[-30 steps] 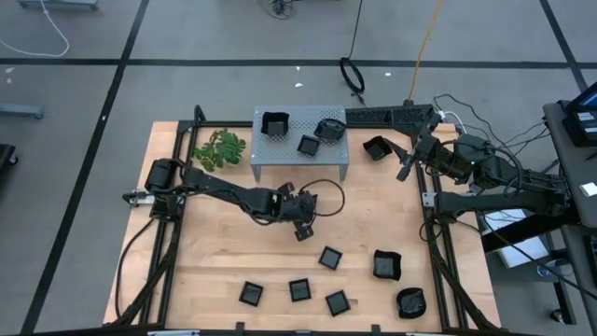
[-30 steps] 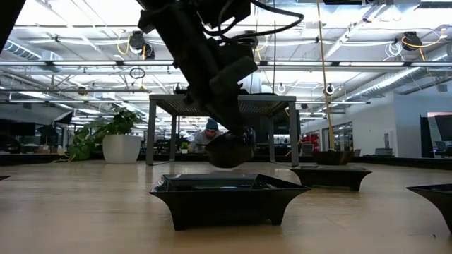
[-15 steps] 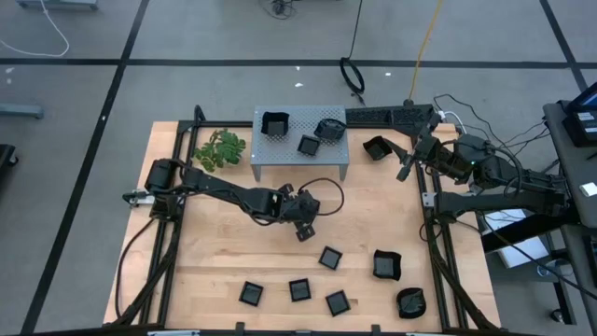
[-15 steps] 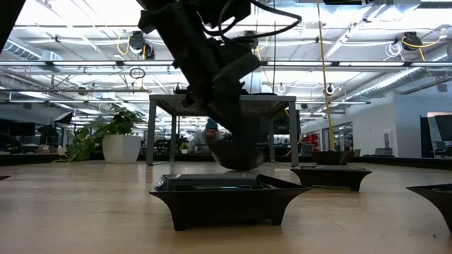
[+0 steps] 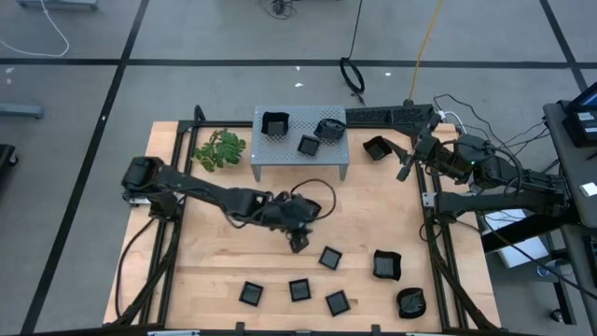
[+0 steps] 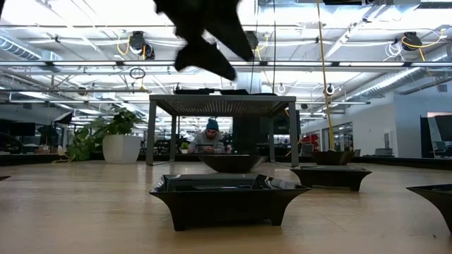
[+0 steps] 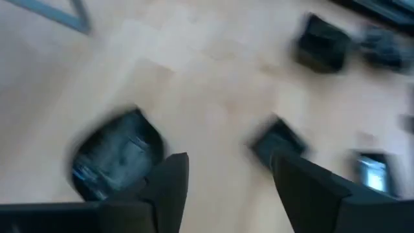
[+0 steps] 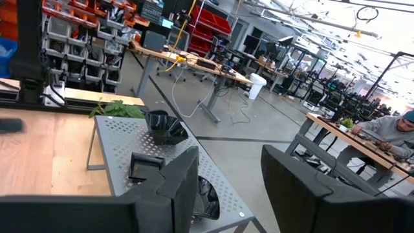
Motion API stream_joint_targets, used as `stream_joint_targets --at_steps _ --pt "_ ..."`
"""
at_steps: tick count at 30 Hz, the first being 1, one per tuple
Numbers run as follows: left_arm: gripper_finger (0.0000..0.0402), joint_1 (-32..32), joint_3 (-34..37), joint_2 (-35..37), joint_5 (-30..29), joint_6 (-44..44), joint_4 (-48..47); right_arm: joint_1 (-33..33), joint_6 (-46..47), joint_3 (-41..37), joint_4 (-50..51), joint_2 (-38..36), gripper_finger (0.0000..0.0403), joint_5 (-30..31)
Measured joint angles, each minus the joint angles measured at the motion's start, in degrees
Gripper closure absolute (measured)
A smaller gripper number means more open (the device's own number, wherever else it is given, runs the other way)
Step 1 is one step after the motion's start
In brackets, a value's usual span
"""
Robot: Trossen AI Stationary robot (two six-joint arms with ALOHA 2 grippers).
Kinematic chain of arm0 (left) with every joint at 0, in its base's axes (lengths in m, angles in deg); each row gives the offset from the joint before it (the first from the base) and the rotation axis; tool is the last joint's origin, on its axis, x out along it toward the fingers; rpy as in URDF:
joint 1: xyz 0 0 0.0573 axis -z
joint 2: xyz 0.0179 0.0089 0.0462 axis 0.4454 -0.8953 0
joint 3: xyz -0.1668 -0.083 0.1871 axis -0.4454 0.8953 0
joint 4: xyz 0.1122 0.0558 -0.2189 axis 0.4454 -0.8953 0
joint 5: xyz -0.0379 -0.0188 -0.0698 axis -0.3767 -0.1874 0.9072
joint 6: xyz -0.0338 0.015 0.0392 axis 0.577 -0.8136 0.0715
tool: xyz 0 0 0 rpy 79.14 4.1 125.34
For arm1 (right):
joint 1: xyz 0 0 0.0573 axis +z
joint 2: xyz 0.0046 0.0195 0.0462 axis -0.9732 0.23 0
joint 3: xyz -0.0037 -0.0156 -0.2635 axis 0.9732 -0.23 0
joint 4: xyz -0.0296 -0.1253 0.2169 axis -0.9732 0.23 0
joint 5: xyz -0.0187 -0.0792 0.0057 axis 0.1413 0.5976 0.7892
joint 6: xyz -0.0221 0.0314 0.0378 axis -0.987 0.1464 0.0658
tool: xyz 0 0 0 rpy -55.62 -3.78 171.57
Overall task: Pick & Place Mini shaped plates
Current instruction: Stack the black square plate on top of the black square plate on the shelf
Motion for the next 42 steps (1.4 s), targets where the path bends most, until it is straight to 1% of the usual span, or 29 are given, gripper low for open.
stream_joint_targets --at_steps 4,6,10,18,20,22,24,27,31,36,42 --pt "0.0172 4.3 0.0 2.3 4.3 11.5 -6.3 0.0 0.0 0.0 0.0 0.0 0.0248 0.0" --pt "0.0172 7.2 0.0 2.4 4.7 18.1 -10.5 0.0 0.0 0.0 0.0 0.0 0.0248 0.0" --pt "0.0172 13.6 0.0 0.8 4.9 33.2 -14.3 0.0 0.0 0.0 0.0 0.0 0.0248 0.0" --pt "0.0172 26.3 0.0 -3.1 4.8 66.2 -13.4 0.0 0.0 0.0 0.0 0.0 0.0248 0.0" --pt "0.0172 28.9 0.1 -4.5 4.6 72.5 -11.7 0.0 0.0 0.0 0.0 0.0 0.0248 0.0" --pt "0.0172 31.0 0.0 -6.3 3.7 76.7 -9.4 0.0 0.0 0.0 0.0 0.0 0.0248 0.0" --pt "0.0172 31.9 0.0 -8.4 2.5 78.7 -8.5 0.0 0.0 0.0 0.0 0.0 0.0248 0.0" --pt "0.0172 32.2 0.1 -10.6 1.8 78.6 -7.7 0.0 0.0 0.0 0.0 0.0 0.0248 0.0" --pt "0.0172 31.2 0.1 -12.3 1.6 75.2 -9.1 0.0 0.0 0.0 0.0 0.0 0.0248 0.0" --pt "0.0172 29.4 0.1 -12.4 1.4 72.3 -12.3 0.0 0.0 0.0 0.0 0.0 0.0248 0.0" --pt "0.0172 27.2 0.1 -12.4 1.6 66.7 -15.4 0.0 0.0 0.0 0.0 0.0 0.0248 0.0"
